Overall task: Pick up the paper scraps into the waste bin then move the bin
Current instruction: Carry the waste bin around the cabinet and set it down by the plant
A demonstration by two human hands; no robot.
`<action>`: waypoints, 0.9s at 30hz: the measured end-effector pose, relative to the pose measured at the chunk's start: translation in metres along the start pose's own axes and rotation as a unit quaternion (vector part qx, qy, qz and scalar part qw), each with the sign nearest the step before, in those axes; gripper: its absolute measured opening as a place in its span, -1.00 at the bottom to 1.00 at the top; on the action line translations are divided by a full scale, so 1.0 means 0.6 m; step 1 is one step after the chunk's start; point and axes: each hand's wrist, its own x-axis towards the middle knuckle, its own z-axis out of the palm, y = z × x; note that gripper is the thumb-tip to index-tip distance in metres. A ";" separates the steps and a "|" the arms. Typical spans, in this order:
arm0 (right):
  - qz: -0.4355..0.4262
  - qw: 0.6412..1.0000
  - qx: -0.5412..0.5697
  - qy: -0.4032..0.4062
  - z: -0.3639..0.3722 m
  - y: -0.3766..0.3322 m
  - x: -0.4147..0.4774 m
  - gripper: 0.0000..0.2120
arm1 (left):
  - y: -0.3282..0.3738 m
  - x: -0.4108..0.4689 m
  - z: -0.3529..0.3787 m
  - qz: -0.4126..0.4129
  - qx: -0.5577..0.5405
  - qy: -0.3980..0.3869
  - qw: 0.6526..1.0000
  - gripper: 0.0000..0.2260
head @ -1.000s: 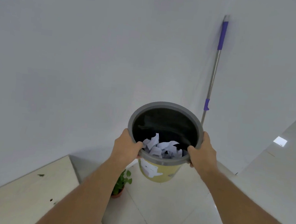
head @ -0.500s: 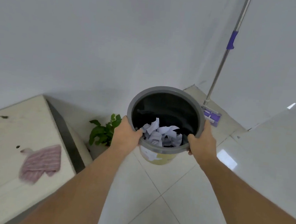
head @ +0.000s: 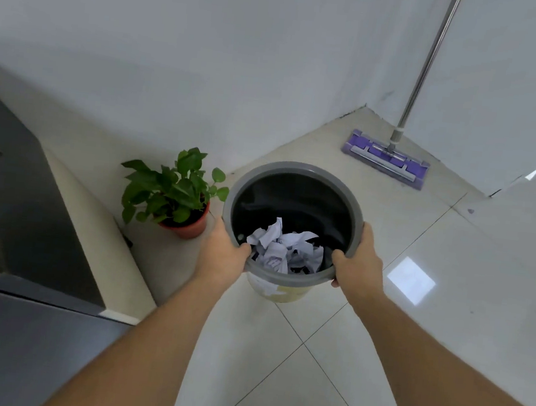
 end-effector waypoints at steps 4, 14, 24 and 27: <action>0.003 1.000 0.009 0.000 0.057 0.065 0.020 -0.50 | -0.069 0.030 0.033 0.004 -0.001 0.007 1.000 -0.56; -0.007 1.000 0.029 0.007 0.135 0.139 0.039 -0.49 | -0.172 0.078 0.073 0.028 -0.012 0.022 0.999 -0.55; 0.012 1.000 0.021 -0.001 0.172 0.180 0.036 -0.44 | -0.236 0.091 0.092 0.023 -0.008 -0.004 1.000 -0.55; 0.011 1.000 0.025 0.012 0.178 0.188 0.035 -0.42 | -0.244 0.092 0.097 0.026 -0.014 -0.011 0.999 -0.52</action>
